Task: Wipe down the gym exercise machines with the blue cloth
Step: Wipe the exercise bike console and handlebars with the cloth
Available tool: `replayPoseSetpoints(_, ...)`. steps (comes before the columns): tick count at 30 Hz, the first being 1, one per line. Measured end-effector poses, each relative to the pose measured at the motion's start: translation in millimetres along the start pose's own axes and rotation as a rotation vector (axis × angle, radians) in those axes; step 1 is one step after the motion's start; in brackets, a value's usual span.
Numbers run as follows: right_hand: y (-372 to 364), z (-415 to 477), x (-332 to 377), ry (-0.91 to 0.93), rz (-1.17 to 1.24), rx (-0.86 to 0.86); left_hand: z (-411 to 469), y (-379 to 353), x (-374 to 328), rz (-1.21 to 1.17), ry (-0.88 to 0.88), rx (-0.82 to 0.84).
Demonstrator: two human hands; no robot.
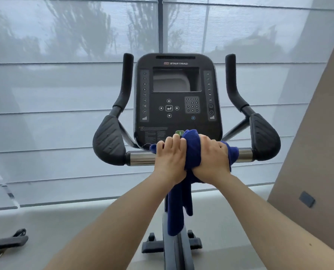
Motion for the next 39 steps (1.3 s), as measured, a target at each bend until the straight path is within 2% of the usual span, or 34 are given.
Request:
replayPoseSetpoints(4, 11.0, 0.4, 31.9, -0.079, 0.358, -0.027, -5.6, 13.0, 41.6, -0.073, -0.090, 0.023)
replayPoseSetpoints(6, 2.9, 9.0, 65.1, -0.090, 0.450, 0.007, -1.1, 23.6, 71.5, -0.044, -0.145, 0.008)
replayPoseSetpoints(10, -33.7, 26.9, 121.4, -0.075, 0.218, 0.205, 0.0, 15.2, 133.9, 0.049, -0.169, 0.152)
replayPoseSetpoints(13, -53.1, 41.1, 142.8, -0.073, 0.067, 0.274, -9.4, 7.0, 158.4, 0.045, -0.183, 0.196)
replayPoseSetpoints(15, -54.3, 47.0, 147.6, -0.092, -0.011, 0.225, -11.2, 7.2, 163.5, 0.039, -0.213, 0.184)
replayPoseSetpoints(18, -45.6, 45.0, 150.4, -0.074, -0.144, 0.032, -10.6, 7.1, 163.3, 0.030, -0.246, 0.156)
replayPoseSetpoints(20, -40.8, 41.9, 151.4, -0.040, -0.212, -0.097, -11.0, 7.2, 161.2, -0.005, -0.221, 0.121)
replayPoseSetpoints(22, -40.0, 42.4, 151.0, -0.004, -0.256, -0.156, -10.6, 6.2, 158.1, -0.025, -0.199, 0.097)
replayPoseSetpoints(24, -41.7, 46.7, 149.4, 0.029, -0.287, -0.145, -7.5, 2.6, 154.5, -0.010, -0.211, 0.106)
replayPoseSetpoints(29, -50.5, 58.9, 144.7, 0.123, -0.239, 0.039, 8.2, 1.9, 146.6, 0.015, -0.294, 0.137)
replayPoseSetpoints(32, -60.8, 64.4, 136.9, 0.082, -0.115, 0.296, 13.0, 2.5, 143.7, 0.010, -0.342, 0.150)
replayPoseSetpoints(34, -63.7, 66.5, 135.1, 0.081, -0.102, 0.379, 14.8, 1.0, 144.6, -0.010, -0.372, 0.153)
replayPoseSetpoints(37, -56.4, 65.4, 138.4, 0.110, -0.116, 0.306, 14.8, 1.5, 146.7, -0.060, -0.375, 0.139)
replayPoseSetpoints(39, -48.1, 61.4, 145.5, 0.167, -0.180, 0.121, 12.3, 0.6, 149.0, -0.096, -0.341, 0.136)
Point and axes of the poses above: each hand's wrist, its own z-axis towards the middle knuckle, its own y-axis out of the back of the hand, x = y × z, the point moved 8 cm from there along z, towards the middle knuckle, and after that the axes turned 13 degrees about y, right-handed, at the moved point
